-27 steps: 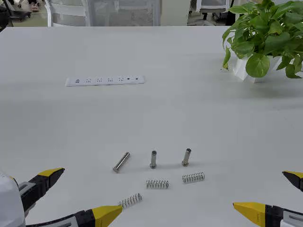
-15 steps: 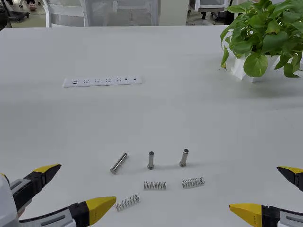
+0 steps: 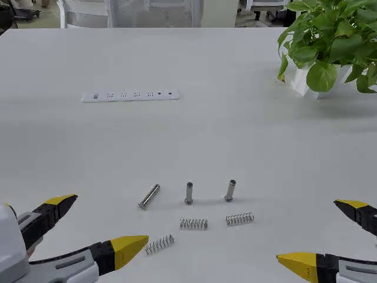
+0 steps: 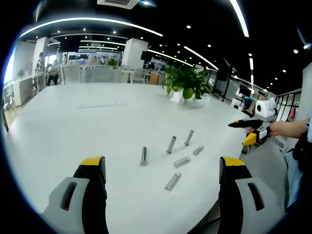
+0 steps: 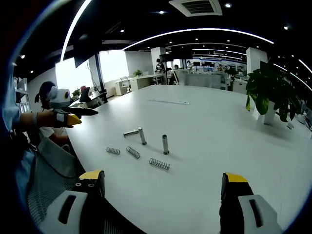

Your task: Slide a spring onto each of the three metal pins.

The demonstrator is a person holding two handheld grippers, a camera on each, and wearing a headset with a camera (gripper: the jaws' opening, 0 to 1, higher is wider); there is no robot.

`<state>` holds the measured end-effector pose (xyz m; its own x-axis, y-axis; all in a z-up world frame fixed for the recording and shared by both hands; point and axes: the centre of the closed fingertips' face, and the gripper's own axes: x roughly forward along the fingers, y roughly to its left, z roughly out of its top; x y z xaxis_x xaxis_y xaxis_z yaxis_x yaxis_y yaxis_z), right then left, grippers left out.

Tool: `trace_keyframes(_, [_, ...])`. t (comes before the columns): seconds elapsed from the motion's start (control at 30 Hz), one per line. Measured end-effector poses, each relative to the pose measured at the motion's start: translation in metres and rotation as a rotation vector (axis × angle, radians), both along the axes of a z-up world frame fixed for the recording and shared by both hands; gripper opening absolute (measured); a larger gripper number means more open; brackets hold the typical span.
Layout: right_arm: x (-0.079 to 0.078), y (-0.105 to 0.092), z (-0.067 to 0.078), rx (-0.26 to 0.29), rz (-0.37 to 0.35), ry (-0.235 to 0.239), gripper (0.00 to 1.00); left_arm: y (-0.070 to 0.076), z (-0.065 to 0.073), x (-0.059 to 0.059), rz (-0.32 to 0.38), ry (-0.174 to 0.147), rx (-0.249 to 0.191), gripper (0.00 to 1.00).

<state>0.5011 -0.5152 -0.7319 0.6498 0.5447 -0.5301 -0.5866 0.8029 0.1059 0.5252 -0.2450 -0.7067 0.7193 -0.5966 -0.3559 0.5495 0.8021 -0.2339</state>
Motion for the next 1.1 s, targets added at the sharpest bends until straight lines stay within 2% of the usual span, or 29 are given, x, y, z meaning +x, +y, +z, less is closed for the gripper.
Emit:
trace_keyframes(0.2, [-0.005, 0.009, -0.005, -0.046, 0.064, 0.001, 1.00, -0.002, -0.001, -0.003, -0.018, -0.002, 0.009, 0.99])
trace_keyframes(0.37, [-0.005, 0.009, -0.007, -0.068, 0.084, 0.005, 1.00, -0.001, -0.003, -0.004, -0.015, 0.001, 0.015, 0.99])
trace_keyframes(0.7, [-0.002, 0.006, -0.005, -0.063, 0.083, -0.002, 1.00, 0.002, -0.006, -0.004, -0.004, 0.009, 0.035, 0.99])
trace_keyframes(0.9, [0.000, 0.004, -0.004, -0.070, 0.083, -0.008, 1.00, -0.001, -0.009, -0.004, -0.033, 0.007, 0.067, 0.98])
trace_keyframes(1.1, [0.001, 0.001, -0.004, -0.073, 0.079, -0.008, 1.00, -0.001, -0.011, -0.002, -0.044, 0.019, 0.073, 0.98])
